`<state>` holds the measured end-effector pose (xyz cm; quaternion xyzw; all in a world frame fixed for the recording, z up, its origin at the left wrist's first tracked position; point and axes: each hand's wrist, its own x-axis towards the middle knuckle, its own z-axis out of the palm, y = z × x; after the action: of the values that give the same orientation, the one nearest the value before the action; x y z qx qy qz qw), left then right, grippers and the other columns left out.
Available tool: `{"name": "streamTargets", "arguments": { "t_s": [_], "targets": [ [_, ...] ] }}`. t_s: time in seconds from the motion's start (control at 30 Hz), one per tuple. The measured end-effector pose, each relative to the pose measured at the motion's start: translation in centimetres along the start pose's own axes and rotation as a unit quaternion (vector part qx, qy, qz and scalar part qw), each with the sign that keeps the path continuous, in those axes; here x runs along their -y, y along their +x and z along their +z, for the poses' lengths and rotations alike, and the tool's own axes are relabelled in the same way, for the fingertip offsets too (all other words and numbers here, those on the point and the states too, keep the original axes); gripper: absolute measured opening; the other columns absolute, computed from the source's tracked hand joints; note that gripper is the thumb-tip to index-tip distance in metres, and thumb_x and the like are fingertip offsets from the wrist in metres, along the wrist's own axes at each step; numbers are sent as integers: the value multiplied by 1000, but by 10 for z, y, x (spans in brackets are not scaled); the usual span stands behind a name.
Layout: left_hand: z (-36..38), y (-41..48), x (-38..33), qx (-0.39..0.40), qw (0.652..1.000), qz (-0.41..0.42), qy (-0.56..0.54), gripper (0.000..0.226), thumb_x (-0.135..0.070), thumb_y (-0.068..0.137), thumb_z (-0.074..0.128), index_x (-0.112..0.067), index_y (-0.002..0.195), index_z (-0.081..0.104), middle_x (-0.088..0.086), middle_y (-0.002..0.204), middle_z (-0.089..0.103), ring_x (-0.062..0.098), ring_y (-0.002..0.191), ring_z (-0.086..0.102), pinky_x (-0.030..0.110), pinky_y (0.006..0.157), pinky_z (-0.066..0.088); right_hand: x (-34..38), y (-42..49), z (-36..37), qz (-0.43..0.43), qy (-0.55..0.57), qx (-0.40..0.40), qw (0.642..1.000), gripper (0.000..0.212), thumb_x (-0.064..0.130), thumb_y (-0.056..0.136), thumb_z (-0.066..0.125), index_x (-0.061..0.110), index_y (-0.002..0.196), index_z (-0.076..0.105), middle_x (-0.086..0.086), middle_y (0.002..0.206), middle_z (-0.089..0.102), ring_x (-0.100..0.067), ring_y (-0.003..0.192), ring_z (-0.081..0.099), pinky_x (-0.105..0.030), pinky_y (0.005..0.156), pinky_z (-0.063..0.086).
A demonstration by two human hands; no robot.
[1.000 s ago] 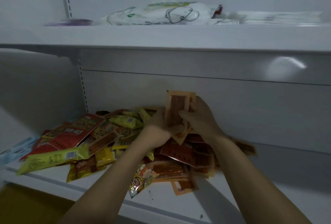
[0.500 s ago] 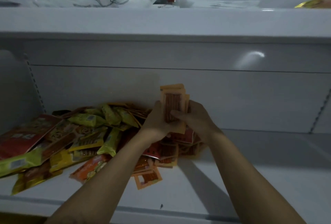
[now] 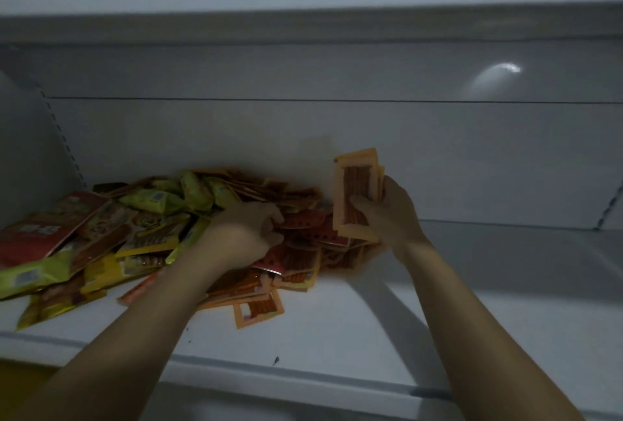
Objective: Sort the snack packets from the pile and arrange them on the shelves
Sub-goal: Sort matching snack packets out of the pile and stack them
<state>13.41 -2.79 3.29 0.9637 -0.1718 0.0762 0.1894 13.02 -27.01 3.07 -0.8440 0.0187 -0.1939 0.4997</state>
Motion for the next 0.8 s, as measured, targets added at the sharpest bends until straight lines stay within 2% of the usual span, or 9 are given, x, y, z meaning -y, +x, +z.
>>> {"name": "streamTargets", "arguments": {
  "t_s": [0.1,0.17,0.23,0.37,0.47,0.57,0.67,0.73,0.8],
  "targets": [
    [7,-18,6,-29,995,13,96,20,-44,87,67,-28,100,63,-11,91,58,14,95,57,28,74,45,0,-8,0,-7,-13,21,1000,24,22,87,64,8,107,60,-7,100,65,-24,92,61,-36,78,48],
    [8,-31,8,-13,990,15,137,22,-49,85,66,-32,98,63,-13,92,61,13,93,60,29,71,46,2,-15,5,-10,-22,51,998,21,23,88,64,10,104,59,0,93,63,-17,85,59,-28,69,46],
    [8,-40,10,27,984,3,178,30,-53,85,65,-36,110,61,-13,108,63,13,102,59,30,76,43,3,-23,13,-14,-27,78,997,18,24,88,64,13,99,57,7,86,59,-12,79,56,-20,59,39],
    [9,-54,19,88,967,-25,239,54,-59,86,60,-37,133,46,-9,131,53,16,119,50,36,96,37,7,-39,33,-23,-8,106,994,17,21,83,67,15,97,59,8,84,64,-12,80,60,-25,64,45],
    [17,-61,25,137,958,-57,247,66,-63,86,57,-33,142,37,-4,141,48,20,124,49,39,100,38,7,-50,44,-33,-15,134,990,22,24,81,69,19,101,62,6,91,67,-12,84,61,-25,65,45],
    [25,-63,29,155,955,-57,246,72,-59,91,55,-29,149,27,1,148,42,23,128,47,39,101,37,4,-56,49,-30,-21,143,989,21,26,79,70,20,98,61,8,89,66,-14,83,61,-26,65,43],
    [26,-59,30,151,951,-44,267,63,-55,95,51,-25,147,32,6,145,44,26,126,46,41,99,37,1,-58,47,-26,-27,138,990,18,25,79,70,22,93,59,9,83,64,-14,78,60,-23,59,39],
    [27,-57,30,137,941,-3,311,51,-48,100,45,-20,142,39,8,139,50,27,120,51,38,93,42,2,-58,43,-31,-30,127,991,16,23,80,70,23,88,56,13,77,59,-5,70,55,-18,55,35],
    [28,-57,32,101,927,51,357,42,-42,104,38,-17,137,44,8,134,55,26,116,55,36,88,43,2,-58,37,-31,-25,116,992,16,22,80,70,24,88,56,15,76,58,-3,70,53,-18,56,37]
  ]
}}
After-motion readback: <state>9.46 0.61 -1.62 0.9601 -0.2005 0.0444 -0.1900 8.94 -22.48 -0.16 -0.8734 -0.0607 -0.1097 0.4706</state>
